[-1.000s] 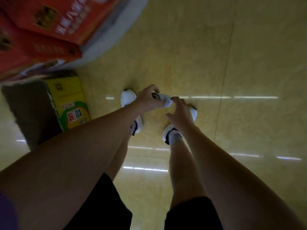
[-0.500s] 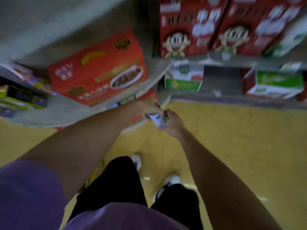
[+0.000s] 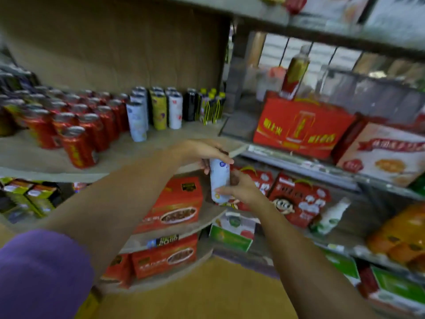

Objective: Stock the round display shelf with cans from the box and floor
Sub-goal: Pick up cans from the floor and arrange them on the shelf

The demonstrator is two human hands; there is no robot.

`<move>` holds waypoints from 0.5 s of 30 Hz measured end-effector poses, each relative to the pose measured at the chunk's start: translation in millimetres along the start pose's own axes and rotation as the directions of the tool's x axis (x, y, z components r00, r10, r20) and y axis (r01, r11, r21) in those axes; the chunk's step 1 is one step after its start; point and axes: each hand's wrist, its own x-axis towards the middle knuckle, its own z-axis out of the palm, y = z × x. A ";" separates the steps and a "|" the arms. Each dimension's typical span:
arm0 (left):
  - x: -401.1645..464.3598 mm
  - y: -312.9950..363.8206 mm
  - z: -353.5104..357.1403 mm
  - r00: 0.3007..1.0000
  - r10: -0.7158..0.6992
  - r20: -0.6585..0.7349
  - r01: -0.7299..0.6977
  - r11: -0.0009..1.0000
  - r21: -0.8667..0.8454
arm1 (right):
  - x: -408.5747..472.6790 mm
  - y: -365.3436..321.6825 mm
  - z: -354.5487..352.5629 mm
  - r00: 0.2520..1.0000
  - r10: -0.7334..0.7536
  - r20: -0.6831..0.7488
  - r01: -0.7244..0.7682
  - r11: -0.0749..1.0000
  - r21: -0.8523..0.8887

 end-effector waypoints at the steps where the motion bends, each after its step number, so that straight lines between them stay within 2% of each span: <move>1: -7.9 6.2 -13.8 1.000 0.012 0.002 -0.012 1.000 -0.008 | 2.7 -15.4 -3.3 1.000 -0.013 0.008 0.013 0.999 0.032; 4: -28.4 15.2 -52.3 0.999 0.037 -0.029 -0.038 0.999 -0.036 | 14.6 -49.5 -3.7 0.998 -0.046 0.035 0.042 0.992 0.115; 6: -40.4 16.8 -75.1 0.987 0.049 -0.152 -0.046 0.999 0.019 | 26.5 -65.4 5.2 0.997 -0.055 0.055 0.046 0.987 0.157; 9: -53.9 8.8 -99.2 0.940 0.031 -0.340 0.014 0.991 0.130 | 48.6 -87.8 30.8 0.991 -0.042 0.123 0.015 0.977 0.214; 12: -58.6 -14.8 -116.0 0.901 0.029 -0.433 0.070 0.975 0.211 | 65.6 -109.7 69.2 0.987 -0.043 0.155 0.029 0.995 0.095; 15: -70.3 -34.7 -131.1 0.903 0.014 -0.430 0.111 0.958 0.264 | 80.5 -120.0 109.4 0.992 -0.045 0.122 0.046 0.999 -0.006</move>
